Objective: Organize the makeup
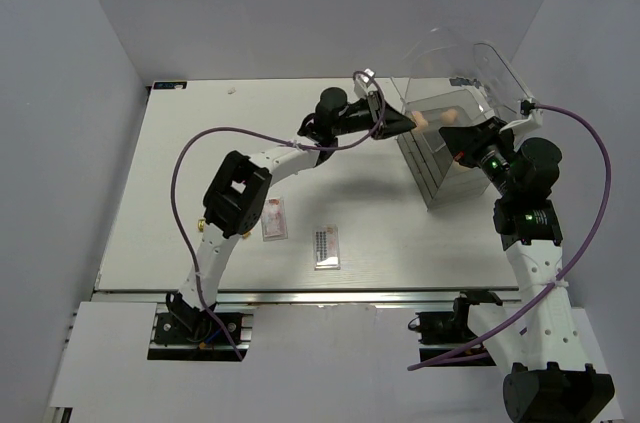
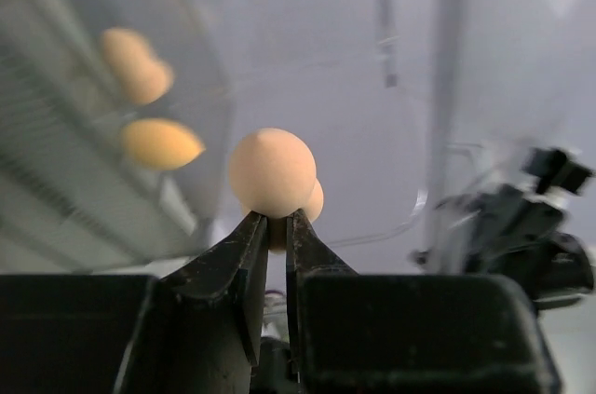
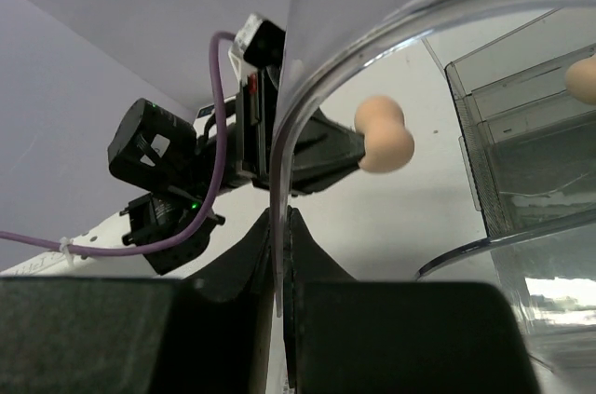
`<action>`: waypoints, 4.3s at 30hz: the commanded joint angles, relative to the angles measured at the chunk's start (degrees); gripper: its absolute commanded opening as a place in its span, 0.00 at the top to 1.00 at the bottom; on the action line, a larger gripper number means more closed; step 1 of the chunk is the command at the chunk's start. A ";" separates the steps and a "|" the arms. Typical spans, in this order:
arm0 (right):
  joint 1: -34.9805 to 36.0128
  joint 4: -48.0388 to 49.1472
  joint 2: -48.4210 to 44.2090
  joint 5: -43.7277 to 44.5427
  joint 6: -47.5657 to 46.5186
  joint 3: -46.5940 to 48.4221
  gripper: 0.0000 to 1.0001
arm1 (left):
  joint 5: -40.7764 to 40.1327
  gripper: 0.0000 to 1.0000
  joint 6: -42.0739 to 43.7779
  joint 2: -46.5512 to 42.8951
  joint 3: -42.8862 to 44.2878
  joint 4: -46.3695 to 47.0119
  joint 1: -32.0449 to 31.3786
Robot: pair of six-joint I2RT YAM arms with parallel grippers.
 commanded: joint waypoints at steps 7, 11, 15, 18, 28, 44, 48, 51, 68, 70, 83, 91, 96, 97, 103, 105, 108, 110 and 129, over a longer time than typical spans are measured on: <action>-0.16 7.12 -2.49 1.27 -1.44 0.23 1.00 | -0.94 0.88 -11.60 8.61 13.39 8.57 -0.63; -0.16 7.21 -2.49 1.27 -1.44 0.14 1.00 | -2.17 0.86 -13.97 10.63 14.10 10.85 -0.72; -0.16 7.30 -2.31 1.18 -1.26 -0.03 1.00 | -3.83 0.85 -15.29 12.65 15.59 11.55 -1.25; -0.16 7.39 -2.31 1.18 -1.17 -0.12 1.00 | -4.72 0.84 -17.48 14.32 17.00 12.43 -1.86; -0.16 7.65 -2.49 1.27 -1.00 -0.47 1.00 | -6.65 0.73 -17.75 15.91 18.76 8.66 -3.62; -0.16 7.65 -2.58 1.36 -0.91 -0.47 1.00 | -8.15 0.54 -16.61 15.65 20.25 4.61 -4.06; -0.16 7.65 -2.49 1.27 -1.09 -0.30 1.00 | -7.54 0.71 -17.05 15.30 20.08 6.01 -4.06; -0.16 7.56 -2.49 1.10 -1.17 -0.12 1.00 | -6.57 0.79 -16.70 14.07 18.68 6.89 -3.80; -0.16 3.61 -1.87 -1.97 -7.23 1.72 1.00 | -8.23 0.76 1.23 -17.57 -28.16 4.34 0.24; -0.16 2.65 -1.87 -3.03 -8.64 2.16 0.97 | -8.41 0.75 1.75 -19.85 -30.97 4.35 1.21; -0.16 -1.05 -0.03 -11.20 -10.31 4.62 0.71 | -4.99 0.73 3.25 -17.76 -25.02 2.50 2.18; -0.16 -1.49 -0.03 -11.91 -10.84 4.54 0.67 | -3.23 0.71 1.93 -14.94 -16.23 2.07 2.09; -0.16 -0.53 0.06 -12.88 -9.97 4.36 0.67 | -2.79 0.70 1.50 -11.96 -11.48 -0.57 1.83; -0.16 -0.26 0.06 -12.96 -9.88 4.45 0.67 | -2.87 0.70 1.41 -10.99 -10.43 -0.57 1.74; -0.16 0.53 -0.11 -14.11 -9.09 4.10 0.67 | -2.61 0.70 0.18 -6.60 -4.28 -1.10 0.60; -0.16 0.36 -0.20 -14.20 -9.00 4.10 0.67 | -2.44 0.70 -1.14 -4.66 -1.03 -0.31 0.42; -0.16 0.01 -0.29 -13.85 -9.26 4.10 0.66 | -2.35 0.70 -2.28 -3.08 2.32 0.57 0.25; -0.16 -0.17 -0.29 -13.76 -9.52 4.01 0.64 | -2.17 0.70 -3.33 -2.99 3.11 1.79 0.25; -0.16 -14.64 -1.87 -17.62 -23.13 8.14 0.43 | -2.52 0.70 -5.98 -6.33 -0.49 7.25 0.51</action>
